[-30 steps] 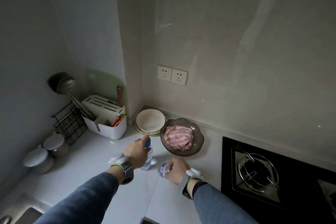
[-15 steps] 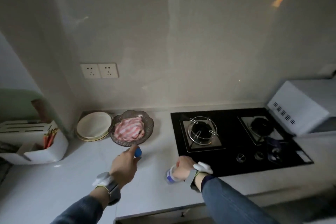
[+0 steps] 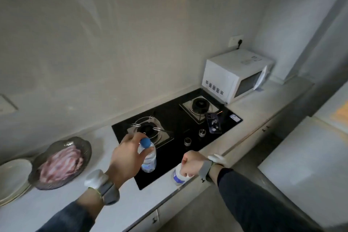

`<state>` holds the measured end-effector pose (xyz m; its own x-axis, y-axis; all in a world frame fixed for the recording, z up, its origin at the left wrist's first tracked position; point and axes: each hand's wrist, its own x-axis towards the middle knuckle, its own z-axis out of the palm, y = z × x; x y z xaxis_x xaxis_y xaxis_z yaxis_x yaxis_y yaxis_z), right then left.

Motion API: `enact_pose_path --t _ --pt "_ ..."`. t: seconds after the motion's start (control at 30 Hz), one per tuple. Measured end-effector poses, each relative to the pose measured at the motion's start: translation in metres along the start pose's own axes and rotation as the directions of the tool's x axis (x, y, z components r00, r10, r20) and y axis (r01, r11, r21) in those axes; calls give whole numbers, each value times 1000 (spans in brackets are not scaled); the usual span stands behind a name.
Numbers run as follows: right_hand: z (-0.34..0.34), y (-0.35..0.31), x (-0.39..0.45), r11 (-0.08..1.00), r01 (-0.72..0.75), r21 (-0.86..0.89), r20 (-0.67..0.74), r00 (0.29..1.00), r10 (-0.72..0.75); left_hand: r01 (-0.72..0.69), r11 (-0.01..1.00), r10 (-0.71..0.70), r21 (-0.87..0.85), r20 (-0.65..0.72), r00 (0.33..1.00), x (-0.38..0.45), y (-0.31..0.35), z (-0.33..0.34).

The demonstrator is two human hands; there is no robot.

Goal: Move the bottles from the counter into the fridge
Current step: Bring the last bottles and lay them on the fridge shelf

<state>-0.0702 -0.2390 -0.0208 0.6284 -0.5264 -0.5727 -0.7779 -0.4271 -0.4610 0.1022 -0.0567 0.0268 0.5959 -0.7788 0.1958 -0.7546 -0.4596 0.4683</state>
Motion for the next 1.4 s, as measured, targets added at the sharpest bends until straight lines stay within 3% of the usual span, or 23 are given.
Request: enact_pose_path --t 0.33,0.47,0.6,0.7,0.9,1.03,1.23,1.4 --pt "-127 177 -44 988 -89 -127 -95 992 77 -178 982 186 -57 202 962 73 196 88" --pt "-186 252 -84 968 -246 49 -207 946 251 -293 945 324 -146 270 907 101 296 130" --pt "-226 308 -118 937 -303 171 -293 893 342 -322 925 370 -202 275 888 121 371 162" --pt "-252 350 -151 898 -342 278 -444 783 436 -325 883 428 -340 295 854 138 434 189" --pt "-299 408 -192 813 -378 442 -452 689 567 -248 792 463 -558 284 840 168 521 225" --pt "-330 435 -210 776 -353 523 -468 642 608 -107 735 409 -669 312 858 195 571 249" --pt "-399 485 -214 665 -374 647 -449 518 728 -79 659 440 -748 298 847 234 658 292" --pt "-453 517 -215 659 -343 670 -493 459 739 52 585 397 -809 341 852 269 724 314"
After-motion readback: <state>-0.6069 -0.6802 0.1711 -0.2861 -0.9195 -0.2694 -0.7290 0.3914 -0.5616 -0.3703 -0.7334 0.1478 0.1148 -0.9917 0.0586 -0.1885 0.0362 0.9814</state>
